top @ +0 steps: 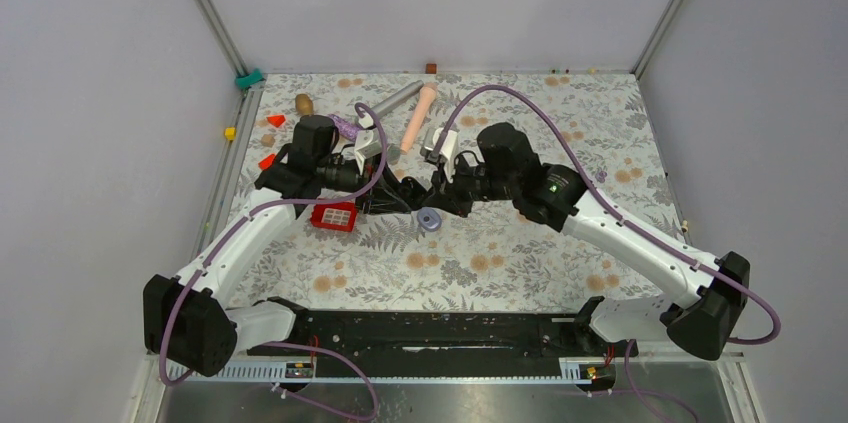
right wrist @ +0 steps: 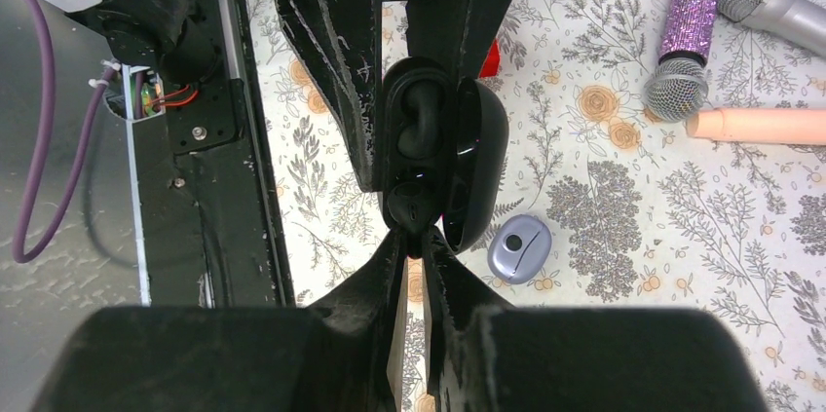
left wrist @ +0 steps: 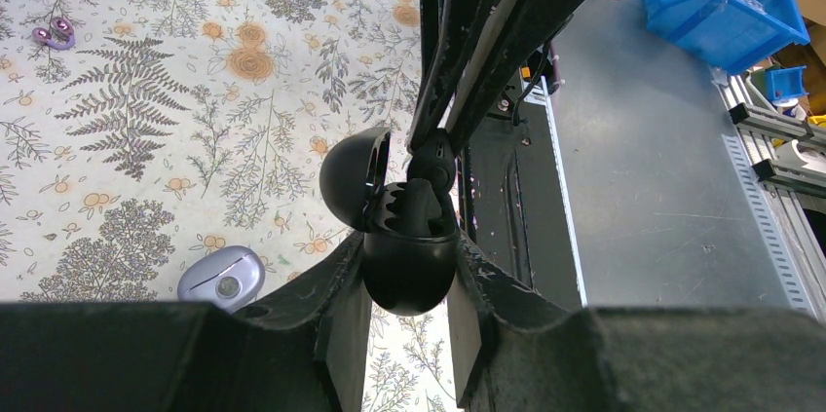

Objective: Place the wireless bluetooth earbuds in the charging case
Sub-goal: Place the earbud in the charging case, then close the charging case, then place the charging case at the center of the board, then pick up the charging case at the center of the board.

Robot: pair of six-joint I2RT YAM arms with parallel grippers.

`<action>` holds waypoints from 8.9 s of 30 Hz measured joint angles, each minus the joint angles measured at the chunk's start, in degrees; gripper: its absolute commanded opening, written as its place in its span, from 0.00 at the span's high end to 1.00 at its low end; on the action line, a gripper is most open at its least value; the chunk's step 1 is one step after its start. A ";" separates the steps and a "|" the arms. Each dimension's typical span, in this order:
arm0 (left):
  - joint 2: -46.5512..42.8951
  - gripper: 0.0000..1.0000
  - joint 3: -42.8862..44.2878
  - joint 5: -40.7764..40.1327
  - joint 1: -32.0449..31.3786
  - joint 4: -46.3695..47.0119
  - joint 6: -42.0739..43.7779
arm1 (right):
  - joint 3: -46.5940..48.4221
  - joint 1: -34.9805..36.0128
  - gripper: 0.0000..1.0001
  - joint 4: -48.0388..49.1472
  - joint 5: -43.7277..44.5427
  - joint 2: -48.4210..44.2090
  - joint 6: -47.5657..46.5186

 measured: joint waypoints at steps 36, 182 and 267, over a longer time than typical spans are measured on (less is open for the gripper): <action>0.24 1.00 -0.07 0.04 -0.09 -0.24 0.02 | 1.16 2.62 0.81 -0.98 4.33 1.09 -3.74; 68.98 0.08 56.85 -30.67 -33.51 -13.77 -17.73 | -13.84 -31.23 0.01 2.80 28.50 -30.77 -7.80; 23.32 0.50 25.75 -53.79 -23.50 -14.51 2.69 | -2.49 -37.81 0.19 -1.18 -2.01 2.19 32.24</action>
